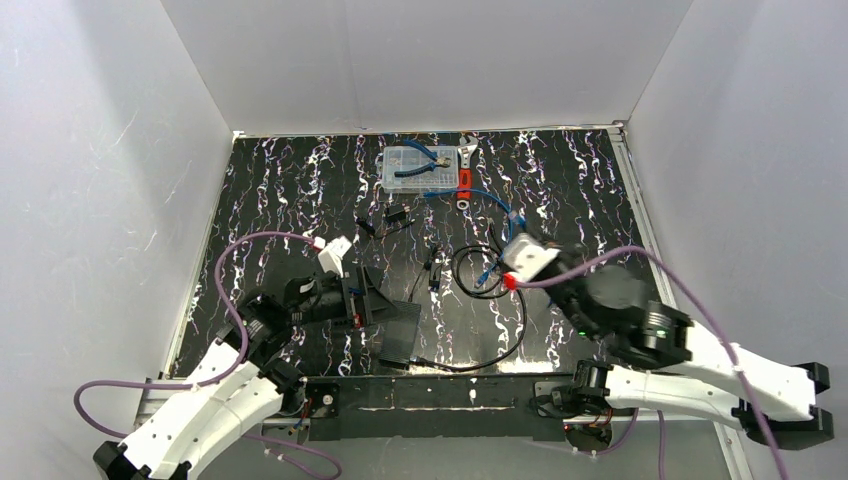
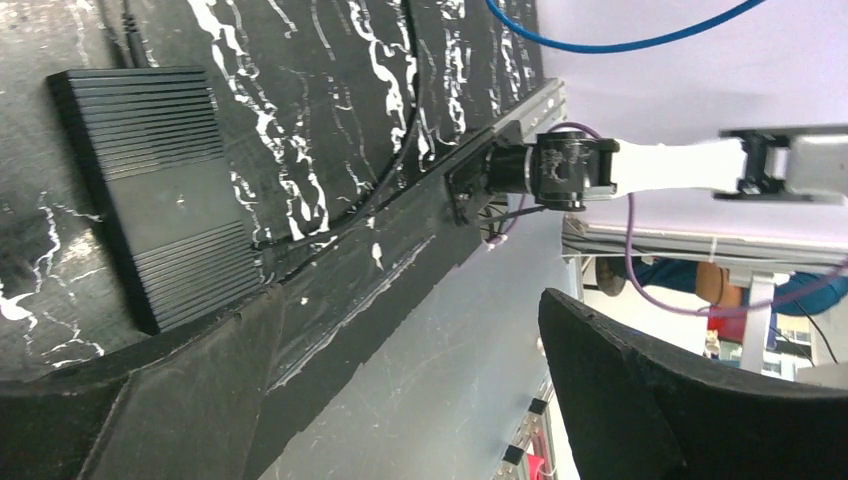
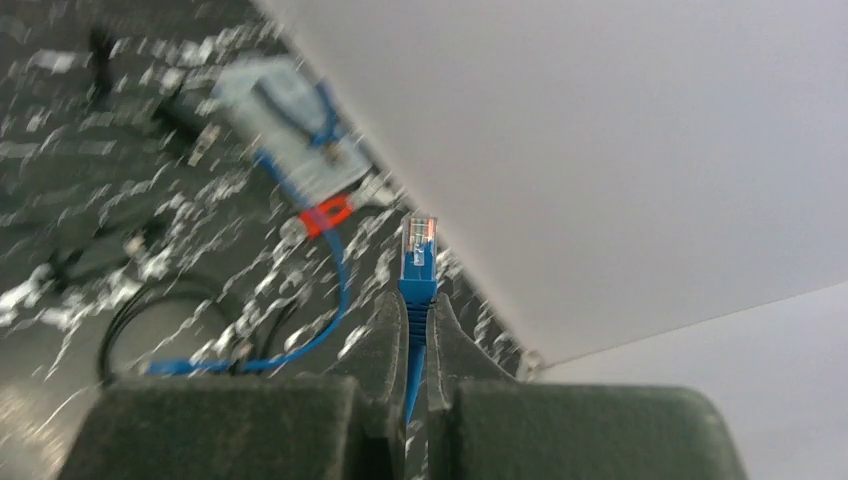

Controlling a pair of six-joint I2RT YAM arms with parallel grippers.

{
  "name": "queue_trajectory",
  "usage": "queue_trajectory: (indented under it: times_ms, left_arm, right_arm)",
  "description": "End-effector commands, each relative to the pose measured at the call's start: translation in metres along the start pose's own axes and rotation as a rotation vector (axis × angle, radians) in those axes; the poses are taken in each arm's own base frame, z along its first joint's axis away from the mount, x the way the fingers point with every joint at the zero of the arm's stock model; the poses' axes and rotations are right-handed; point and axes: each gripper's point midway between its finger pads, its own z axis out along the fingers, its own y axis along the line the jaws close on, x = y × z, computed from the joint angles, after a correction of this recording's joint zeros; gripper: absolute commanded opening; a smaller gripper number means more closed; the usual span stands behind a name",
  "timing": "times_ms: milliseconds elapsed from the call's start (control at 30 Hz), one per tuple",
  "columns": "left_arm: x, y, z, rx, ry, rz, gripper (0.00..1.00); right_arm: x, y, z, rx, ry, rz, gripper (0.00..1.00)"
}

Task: Insert the plug into the switch port
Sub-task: Pick up the connector from the center of the board, then insert the connector into the switch port.

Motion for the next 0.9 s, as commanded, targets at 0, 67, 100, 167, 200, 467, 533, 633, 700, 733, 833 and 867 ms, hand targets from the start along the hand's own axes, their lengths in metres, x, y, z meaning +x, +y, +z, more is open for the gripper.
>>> queue_trajectory:
  times_ms: [0, 67, 100, 167, 200, 467, 533, 633, 700, 733, 833, 867]
  left_arm:
    - [-0.002, 0.028, 0.008, -0.104, -0.032, 0.000, 0.98]
    - [-0.001, 0.039, 0.010, -0.147, -0.039, -0.013, 0.98]
    - [-0.001, 0.043, 0.011, -0.162, -0.044, -0.017, 0.98]
    - [-0.001, 0.053, 0.014, -0.191, -0.053, -0.029, 0.98]
    - [0.000, 0.059, 0.016, -0.208, -0.056, -0.036, 0.98]
    - [0.006, 0.090, 0.031, -0.293, -0.040, -0.073, 0.98]
    - [0.009, 0.097, 0.036, -0.311, -0.030, -0.082, 0.98]
    - [0.013, 0.106, 0.042, -0.328, -0.006, -0.092, 0.98]
    - [0.016, 0.111, 0.046, -0.336, 0.006, -0.097, 0.98]
    - [0.017, 0.113, 0.048, -0.339, 0.012, -0.099, 0.98]
    - [0.020, 0.118, 0.053, -0.344, 0.033, -0.104, 0.98]
    - [0.021, 0.120, 0.054, -0.346, 0.037, -0.105, 0.98]
  right_arm:
    - [0.057, 0.090, 0.023, -0.217, 0.183, 0.123, 0.01]
    - [0.067, 0.116, 0.027, -0.293, 0.225, 0.155, 0.01]
    - [0.070, 0.130, 0.027, -0.336, 0.242, 0.173, 0.01]
    - [0.069, 0.159, 0.025, -0.451, 0.251, 0.217, 0.01]
    - [0.068, 0.171, 0.024, -0.503, 0.253, 0.240, 0.01]
    - [0.068, 0.243, 0.009, -0.793, 0.378, 0.380, 0.01]
    - [0.072, 0.255, 0.010, -0.810, 0.418, 0.408, 0.01]
    - [0.073, 0.271, 0.014, -0.829, 0.441, 0.467, 0.01]
    - [0.070, 0.281, 0.016, -0.841, 0.427, 0.510, 0.01]
    - [0.070, 0.285, 0.017, -0.847, 0.420, 0.519, 0.01]
    - [0.071, 0.298, 0.018, -0.861, 0.412, 0.557, 0.01]
    - [0.072, 0.302, 0.017, -0.873, 0.404, 0.563, 0.01]
